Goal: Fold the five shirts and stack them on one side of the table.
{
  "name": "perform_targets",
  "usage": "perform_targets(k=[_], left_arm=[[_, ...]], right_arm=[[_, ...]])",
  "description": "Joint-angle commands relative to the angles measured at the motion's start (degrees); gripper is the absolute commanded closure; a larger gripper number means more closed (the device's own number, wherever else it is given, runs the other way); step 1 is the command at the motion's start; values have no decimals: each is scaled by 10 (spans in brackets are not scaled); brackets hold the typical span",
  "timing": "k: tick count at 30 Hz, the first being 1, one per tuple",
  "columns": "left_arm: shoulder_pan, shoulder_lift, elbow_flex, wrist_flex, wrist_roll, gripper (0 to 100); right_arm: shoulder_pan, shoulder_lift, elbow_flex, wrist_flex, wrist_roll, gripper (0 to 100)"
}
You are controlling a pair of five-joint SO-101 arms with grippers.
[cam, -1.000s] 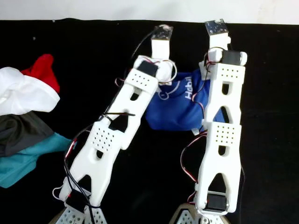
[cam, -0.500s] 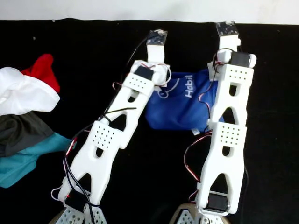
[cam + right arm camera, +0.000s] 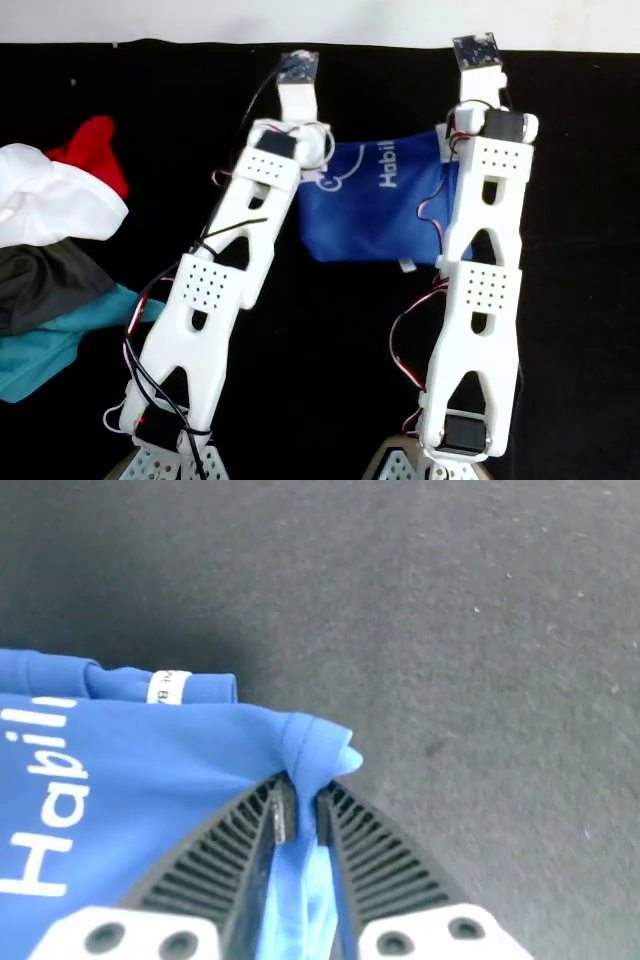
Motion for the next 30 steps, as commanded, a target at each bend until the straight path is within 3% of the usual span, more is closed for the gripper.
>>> perform_targets(k=[1,5,13,17,22,30], left_arm=[[-22,-22,-80,40,-4,991],[-22,-19,-139,79,-4,991],[-32,-23,-145,142,-4,991],[-43,-26,-187,228,-4,991],[-55,-26,-254,343,-4,991],[-82,-57,-300,480,-4,991]], right_arm=[[-12,-9,-18,-20,-4,993],[-30,-18,-15,-51,-4,993],[-46,-6,48,-138,-4,991],[-29,5,90,-153,-4,923],[-13,0,95,-132,-4,837],[0,-40,-17,-10,-5,831]])
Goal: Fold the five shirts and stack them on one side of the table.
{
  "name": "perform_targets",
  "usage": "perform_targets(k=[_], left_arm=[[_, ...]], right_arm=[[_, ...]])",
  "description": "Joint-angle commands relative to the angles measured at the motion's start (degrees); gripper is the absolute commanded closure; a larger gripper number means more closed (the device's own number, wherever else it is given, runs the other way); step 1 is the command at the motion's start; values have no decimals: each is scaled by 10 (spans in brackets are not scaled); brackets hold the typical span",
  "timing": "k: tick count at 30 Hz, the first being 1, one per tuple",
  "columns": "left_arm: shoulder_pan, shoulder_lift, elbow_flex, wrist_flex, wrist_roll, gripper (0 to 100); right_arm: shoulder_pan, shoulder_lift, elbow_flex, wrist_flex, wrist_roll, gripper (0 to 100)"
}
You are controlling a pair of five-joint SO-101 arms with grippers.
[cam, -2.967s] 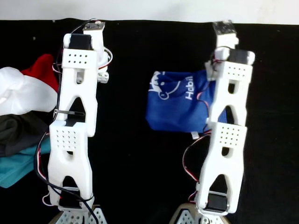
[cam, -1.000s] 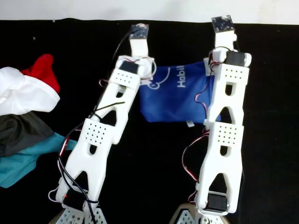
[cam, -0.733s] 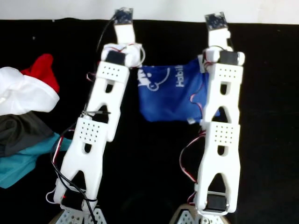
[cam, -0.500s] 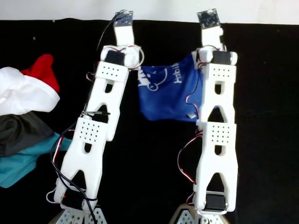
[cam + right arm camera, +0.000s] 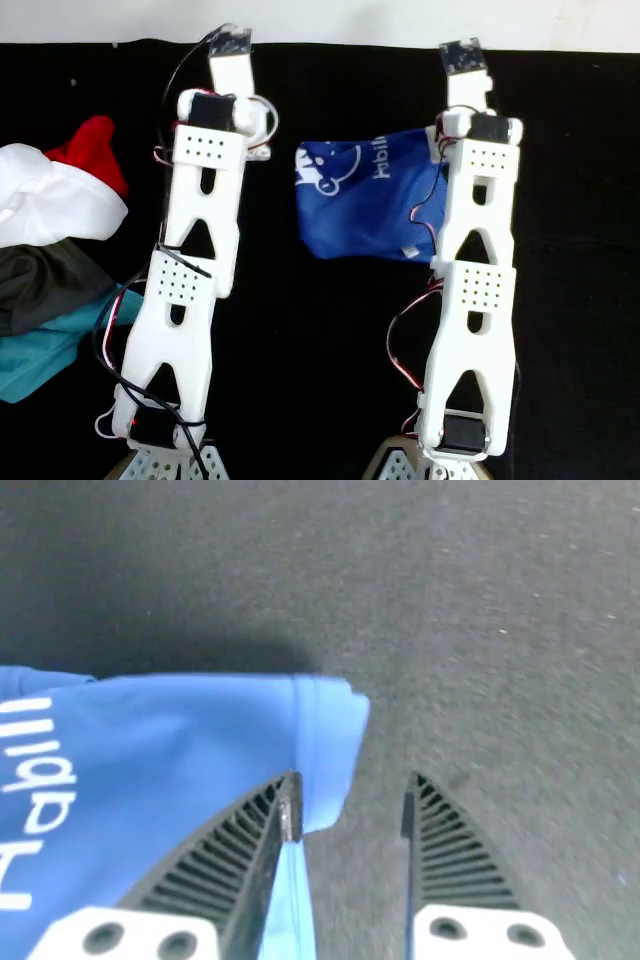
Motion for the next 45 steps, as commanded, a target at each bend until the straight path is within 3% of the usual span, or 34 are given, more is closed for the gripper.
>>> perform_targets(k=[1,10,15,25,29,37,45], left_arm=[[-15,-57,-22,44,-3,991],[-30,-133,-19,55,-1,991],[-34,-162,-19,55,-1,991],[-78,-167,-22,55,-1,991],[-85,-167,-22,55,-1,991],[-85,-167,-22,55,-1,991],[-87,-167,-22,55,-1,991]], right_arm=[[8,-56,-58,57,-4,831],[0,-87,-66,220,-3,828],[-11,-102,-15,225,-18,831],[-56,-270,415,206,-42,831],[-65,-286,485,182,-43,831],[-111,-294,458,208,-40,831],[-89,-340,315,204,-47,828]])
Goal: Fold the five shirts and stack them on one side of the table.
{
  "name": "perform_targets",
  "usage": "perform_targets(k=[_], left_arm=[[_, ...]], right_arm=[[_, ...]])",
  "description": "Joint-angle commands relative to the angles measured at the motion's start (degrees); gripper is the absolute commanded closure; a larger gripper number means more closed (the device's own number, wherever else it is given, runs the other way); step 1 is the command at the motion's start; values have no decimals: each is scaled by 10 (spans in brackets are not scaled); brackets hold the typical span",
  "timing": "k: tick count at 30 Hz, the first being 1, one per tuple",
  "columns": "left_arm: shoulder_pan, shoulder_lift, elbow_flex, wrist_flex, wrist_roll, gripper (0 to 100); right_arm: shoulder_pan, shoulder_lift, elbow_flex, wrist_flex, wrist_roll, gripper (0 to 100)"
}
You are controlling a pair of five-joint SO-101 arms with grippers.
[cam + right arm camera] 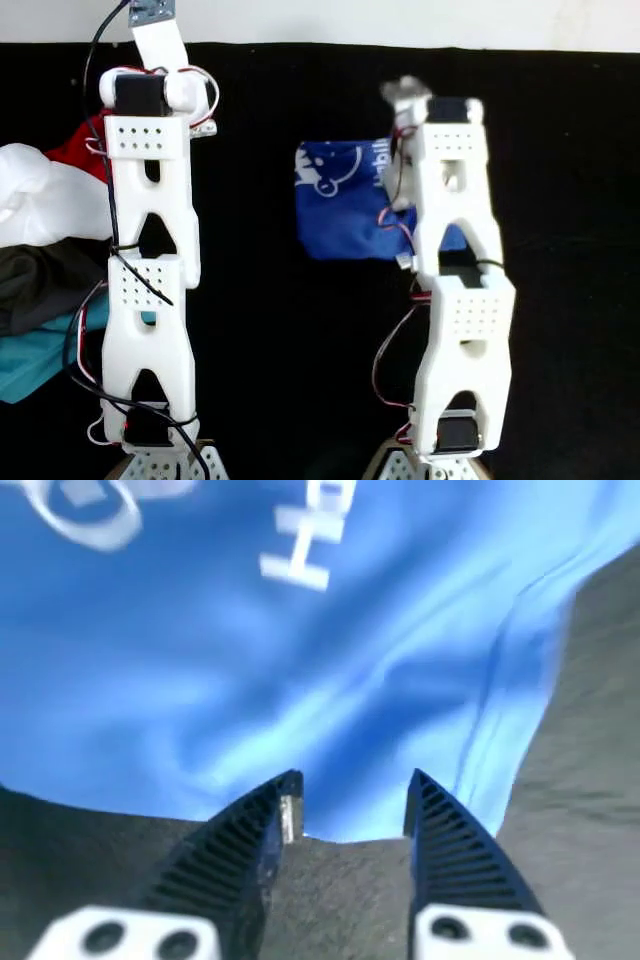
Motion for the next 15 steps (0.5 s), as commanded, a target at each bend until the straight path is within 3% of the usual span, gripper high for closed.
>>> perform_targets(k=[1,7,15], left_arm=[[-6,-43,-21,5,0,991],[-3,-43,-21,5,0,991],[-5,-43,-21,5,0,991]], right_arm=[[12,-38,-63,1,-25,826],[11,58,-69,-46,-105,641],[6,178,-70,-134,-108,645]])
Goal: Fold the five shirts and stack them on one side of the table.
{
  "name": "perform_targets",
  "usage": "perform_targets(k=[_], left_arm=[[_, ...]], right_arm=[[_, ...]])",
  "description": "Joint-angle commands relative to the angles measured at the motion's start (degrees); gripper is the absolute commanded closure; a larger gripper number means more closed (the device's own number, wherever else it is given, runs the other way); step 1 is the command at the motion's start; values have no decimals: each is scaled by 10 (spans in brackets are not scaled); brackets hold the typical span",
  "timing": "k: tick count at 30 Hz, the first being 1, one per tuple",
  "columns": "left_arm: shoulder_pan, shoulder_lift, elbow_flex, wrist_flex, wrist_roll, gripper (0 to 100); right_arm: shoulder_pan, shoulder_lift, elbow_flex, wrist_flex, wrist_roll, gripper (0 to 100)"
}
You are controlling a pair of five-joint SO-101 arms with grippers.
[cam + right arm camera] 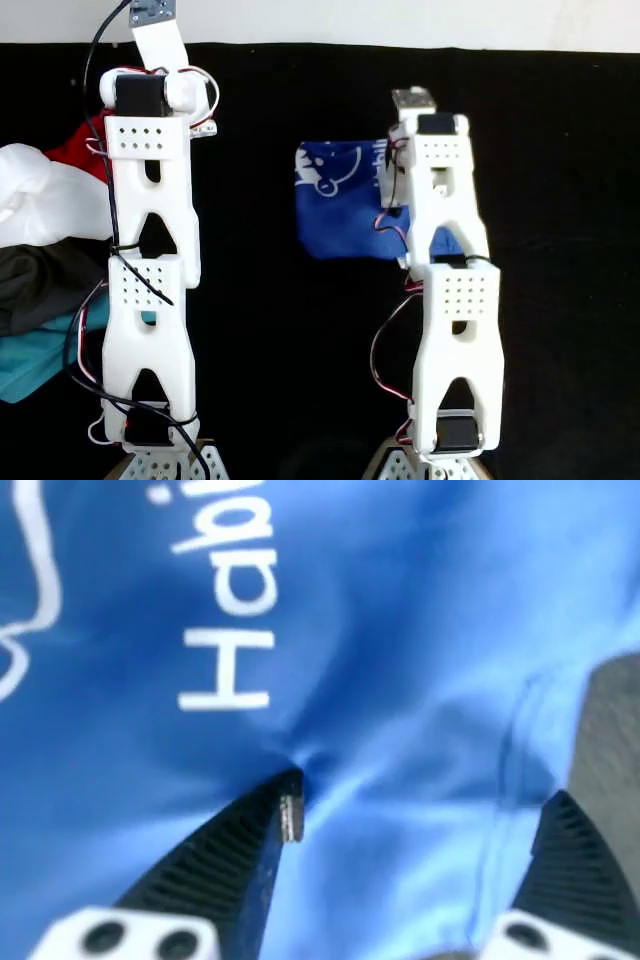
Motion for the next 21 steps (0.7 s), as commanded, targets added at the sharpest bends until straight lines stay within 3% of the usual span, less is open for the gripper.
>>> perform_targets(k=[1,4,7,12,21], left_arm=[[-5,-43,-21,5,0,991],[-5,-43,-21,5,0,991],[-7,-43,-21,5,0,991],[-26,-38,-18,5,0,991],[-108,-37,51,5,-1,991]], right_arm=[[1,23,-24,-38,-5,646],[1,39,-24,-41,-2,735],[7,46,-24,-41,26,980],[60,44,-24,-42,98,992],[241,47,-77,-148,189,991]])
